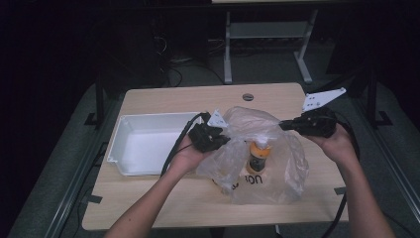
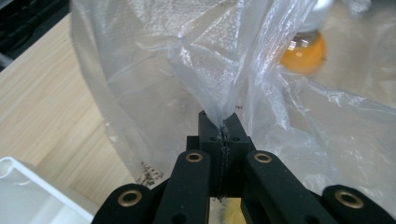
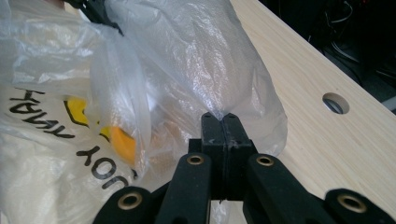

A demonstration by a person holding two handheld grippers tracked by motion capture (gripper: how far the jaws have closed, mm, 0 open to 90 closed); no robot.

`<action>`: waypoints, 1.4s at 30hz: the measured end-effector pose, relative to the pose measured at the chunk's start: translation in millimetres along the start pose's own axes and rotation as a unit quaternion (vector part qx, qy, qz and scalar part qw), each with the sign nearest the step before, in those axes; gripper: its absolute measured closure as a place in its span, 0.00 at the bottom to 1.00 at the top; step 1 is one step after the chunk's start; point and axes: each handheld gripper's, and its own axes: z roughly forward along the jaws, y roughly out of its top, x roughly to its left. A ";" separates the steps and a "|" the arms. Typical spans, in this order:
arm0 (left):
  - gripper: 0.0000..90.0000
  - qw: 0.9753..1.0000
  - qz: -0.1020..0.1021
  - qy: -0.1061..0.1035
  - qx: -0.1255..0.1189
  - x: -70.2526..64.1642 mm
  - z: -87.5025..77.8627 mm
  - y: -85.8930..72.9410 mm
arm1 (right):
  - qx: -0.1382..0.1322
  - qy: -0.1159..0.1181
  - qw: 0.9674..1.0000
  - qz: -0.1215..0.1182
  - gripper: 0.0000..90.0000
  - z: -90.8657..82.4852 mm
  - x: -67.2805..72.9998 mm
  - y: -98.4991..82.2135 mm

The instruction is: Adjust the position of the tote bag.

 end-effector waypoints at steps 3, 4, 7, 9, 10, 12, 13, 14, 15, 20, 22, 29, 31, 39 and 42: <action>1.00 1.000 -0.007 0.010 0.000 4.9 5.5 1.7 | 0.006 -0.001 1.000 0.011 1.00 5.0 -4.6 -2.5; 1.00 1.000 -0.008 0.013 0.001 5.9 7.2 2.0 | 0.008 -0.001 1.000 0.014 1.00 6.2 -6.0 -3.6; 1.00 1.000 -0.010 0.016 0.005 6.7 10.7 2.5 | 0.013 0.001 1.000 0.024 1.00 9.3 -7.9 -6.4; 1.00 1.000 -0.006 0.024 0.017 6.3 16.8 2.5 | 0.019 0.000 0.999 0.033 1.00 13.5 -9.8 -12.1; 1.00 0.999 -0.005 0.025 0.021 6.4 19.1 2.4 | 0.021 0.002 0.999 0.038 1.00 15.1 -10.5 -14.5; 1.00 0.999 -0.004 0.028 0.026 6.0 24.2 1.4 | 0.028 0.003 0.999 0.046 1.00 18.4 -11.6 -19.1; 1.00 0.999 -0.004 0.028 0.026 6.0 24.2 1.4 | 0.031 0.004 0.998 0.048 1.00 20.8 -12.5 -22.6; 1.00 0.999 -0.005 0.028 0.027 5.3 26.8 0.3 | 0.031 0.004 0.998 0.048 1.00 20.8 -12.5 -22.6; 1.00 0.999 -0.006 0.028 0.029 4.3 30.1 -1.4 | 0.033 0.004 0.998 0.052 1.00 22.6 -12.9 -25.6; 1.00 0.999 -0.005 0.029 0.033 -1.6 42.7 -11.0 | 0.036 0.010 0.997 0.071 1.00 31.0 -12.5 -43.5; 1.00 0.999 -0.008 0.027 0.035 -2.9 45.8 -13.6 | 0.036 0.011 0.997 0.074 1.00 31.7 -12.1 -45.6; 1.00 0.998 -0.013 0.030 0.052 -13.1 64.2 -29.7 | 0.056 0.022 0.994 0.093 1.00 47.5 -7.0 -71.4; 1.00 0.998 -0.011 0.032 0.057 -14.6 66.2 -31.6 | 0.059 0.022 0.993 0.098 1.00 49.3 -5.8 -74.2; 1.00 0.996 -0.014 0.033 0.076 -22.9 82.0 -45.8 | 0.076 0.031 0.990 0.117 0.99 65.9 -0.9 -95.8; 1.00 0.996 -0.011 0.034 0.082 -24.7 85.1 -49.0 | 0.074 0.033 0.990 0.117 0.99 70.5 -0.4 -101.9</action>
